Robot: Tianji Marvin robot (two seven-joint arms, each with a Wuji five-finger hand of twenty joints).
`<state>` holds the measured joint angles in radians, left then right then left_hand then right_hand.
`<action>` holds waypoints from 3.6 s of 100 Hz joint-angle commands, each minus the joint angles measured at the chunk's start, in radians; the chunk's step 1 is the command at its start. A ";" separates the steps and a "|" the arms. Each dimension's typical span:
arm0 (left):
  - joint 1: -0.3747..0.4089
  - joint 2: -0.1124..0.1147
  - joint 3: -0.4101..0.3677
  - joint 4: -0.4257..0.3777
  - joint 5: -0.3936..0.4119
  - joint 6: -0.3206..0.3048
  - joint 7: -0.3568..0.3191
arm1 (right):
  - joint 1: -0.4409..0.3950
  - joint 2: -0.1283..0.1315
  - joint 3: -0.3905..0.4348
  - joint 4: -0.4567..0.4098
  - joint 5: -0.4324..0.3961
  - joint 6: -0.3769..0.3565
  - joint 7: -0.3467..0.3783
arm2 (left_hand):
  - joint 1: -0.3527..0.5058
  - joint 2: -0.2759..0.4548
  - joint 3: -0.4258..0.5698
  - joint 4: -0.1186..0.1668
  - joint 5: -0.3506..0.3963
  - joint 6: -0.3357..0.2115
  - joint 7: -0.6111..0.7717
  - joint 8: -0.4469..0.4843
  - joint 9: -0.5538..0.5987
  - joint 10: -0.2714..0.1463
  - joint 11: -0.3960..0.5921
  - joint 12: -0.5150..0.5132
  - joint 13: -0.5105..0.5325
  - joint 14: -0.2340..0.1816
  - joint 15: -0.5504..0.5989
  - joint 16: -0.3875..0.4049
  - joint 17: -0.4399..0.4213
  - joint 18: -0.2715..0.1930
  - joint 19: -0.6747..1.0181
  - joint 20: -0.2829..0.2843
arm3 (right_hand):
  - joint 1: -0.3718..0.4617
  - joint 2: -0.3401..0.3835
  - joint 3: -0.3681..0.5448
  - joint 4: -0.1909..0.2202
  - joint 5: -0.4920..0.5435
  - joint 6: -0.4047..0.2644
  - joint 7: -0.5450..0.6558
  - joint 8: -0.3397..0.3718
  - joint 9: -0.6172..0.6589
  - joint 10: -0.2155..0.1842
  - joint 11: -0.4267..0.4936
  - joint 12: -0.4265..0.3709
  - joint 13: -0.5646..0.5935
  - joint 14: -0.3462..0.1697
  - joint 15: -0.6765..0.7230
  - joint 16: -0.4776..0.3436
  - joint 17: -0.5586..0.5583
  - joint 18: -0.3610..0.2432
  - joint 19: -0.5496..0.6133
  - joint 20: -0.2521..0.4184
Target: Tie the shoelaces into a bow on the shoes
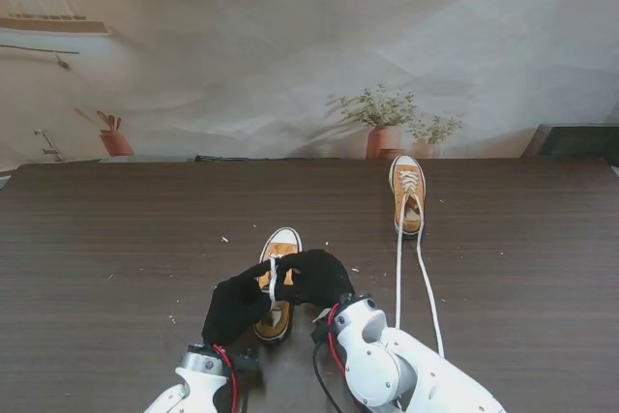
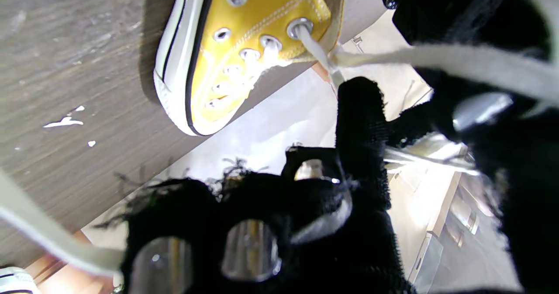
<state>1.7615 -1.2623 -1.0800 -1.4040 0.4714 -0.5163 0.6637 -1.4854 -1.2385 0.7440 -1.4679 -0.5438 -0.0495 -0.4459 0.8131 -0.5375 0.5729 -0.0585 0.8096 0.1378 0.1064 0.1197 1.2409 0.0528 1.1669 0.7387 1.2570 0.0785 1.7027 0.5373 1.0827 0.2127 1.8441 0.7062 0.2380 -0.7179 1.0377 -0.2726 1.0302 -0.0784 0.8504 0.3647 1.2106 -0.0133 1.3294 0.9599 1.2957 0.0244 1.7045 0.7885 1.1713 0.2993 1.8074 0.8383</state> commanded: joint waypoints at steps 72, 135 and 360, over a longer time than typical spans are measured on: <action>-0.015 -0.001 0.006 0.039 0.004 -0.056 -0.012 | -0.069 0.016 0.059 -0.147 0.248 0.124 0.211 | -0.040 -0.018 -0.008 -0.020 -0.009 -0.203 -0.021 -0.024 0.023 0.037 -0.018 -0.018 0.013 -0.029 0.008 -0.025 0.014 -0.091 0.250 -0.023 | 0.340 0.043 0.160 -0.032 -0.122 0.005 0.259 0.196 -0.502 0.029 0.004 -0.039 -0.121 0.077 -0.303 -0.269 -0.233 0.131 -0.097 -0.037; 0.010 0.007 -0.010 0.021 -0.029 -0.085 -0.068 | -0.088 0.002 0.076 -0.138 0.230 0.082 0.133 | -0.053 0.091 -0.035 -0.010 -0.072 -0.252 -0.042 -0.034 -0.191 0.072 -0.200 0.016 -0.081 0.097 -0.232 -0.061 -0.122 0.228 -0.012 -0.187 | 0.285 -0.239 0.479 0.021 -0.031 0.133 0.391 0.238 -0.479 0.126 -0.169 -0.307 -0.199 0.141 -0.490 -0.275 -0.381 0.162 -0.222 -0.021; 0.022 -0.009 -0.005 0.015 -0.095 -0.090 -0.063 | -0.082 0.064 0.087 -0.174 0.273 0.034 0.357 | 0.137 -0.049 -0.083 -0.022 0.127 -0.318 0.677 0.086 -0.325 0.070 -0.542 0.127 -0.275 0.112 -0.367 0.014 -0.337 0.234 -0.155 -0.001 | 0.281 -0.323 0.532 0.096 0.061 0.123 0.370 0.266 -0.361 0.125 -0.219 -0.281 -0.138 0.159 -0.463 -0.270 -0.332 0.153 -0.180 -0.044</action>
<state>1.7826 -1.2665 -1.0905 -1.3868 0.3791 -0.6044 0.6098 -1.5645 -1.1776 0.8333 -1.6356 -0.2702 -0.0192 -0.1013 0.9978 -0.5493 0.5172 -0.0603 0.8789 -0.0092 0.6900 0.1952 0.9133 0.1549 0.5902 0.8539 0.9564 0.2126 1.2976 0.5394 0.7256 0.4633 1.6492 0.7161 0.5134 -1.0214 1.4482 -0.2079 1.0508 0.0771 1.1944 0.5966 0.8385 0.1195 1.1259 0.6598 1.1399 0.1750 1.2210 0.5180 0.8367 0.4523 1.5906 0.8002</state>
